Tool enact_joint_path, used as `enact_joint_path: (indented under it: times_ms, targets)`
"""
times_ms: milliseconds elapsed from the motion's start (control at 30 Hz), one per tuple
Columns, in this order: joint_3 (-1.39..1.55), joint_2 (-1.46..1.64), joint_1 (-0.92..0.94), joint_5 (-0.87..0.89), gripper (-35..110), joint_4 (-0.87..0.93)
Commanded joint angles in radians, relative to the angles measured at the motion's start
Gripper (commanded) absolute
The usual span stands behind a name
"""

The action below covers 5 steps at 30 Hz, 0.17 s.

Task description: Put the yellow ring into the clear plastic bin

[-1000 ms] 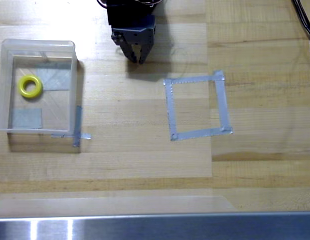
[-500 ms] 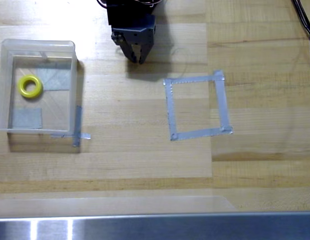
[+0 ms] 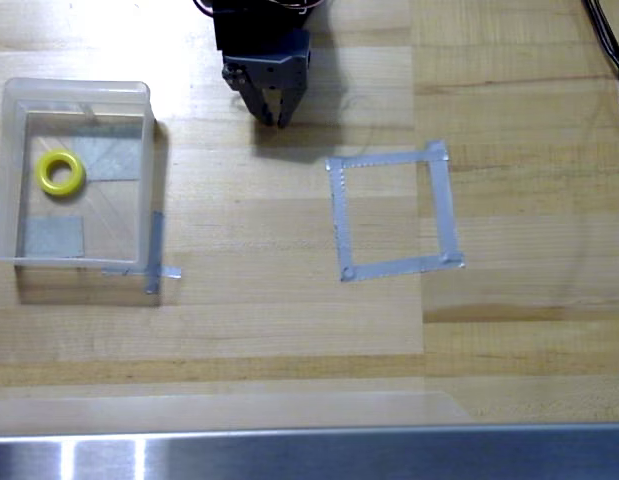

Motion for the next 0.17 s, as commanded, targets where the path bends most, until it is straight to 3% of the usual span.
enact_joint_path:
  times_ms: [0,133]
  targets:
    - [-0.009,0.009,-0.005,0.012,3,0.049]
    - [-0.009,0.009,-0.005,0.012,3,0.049]
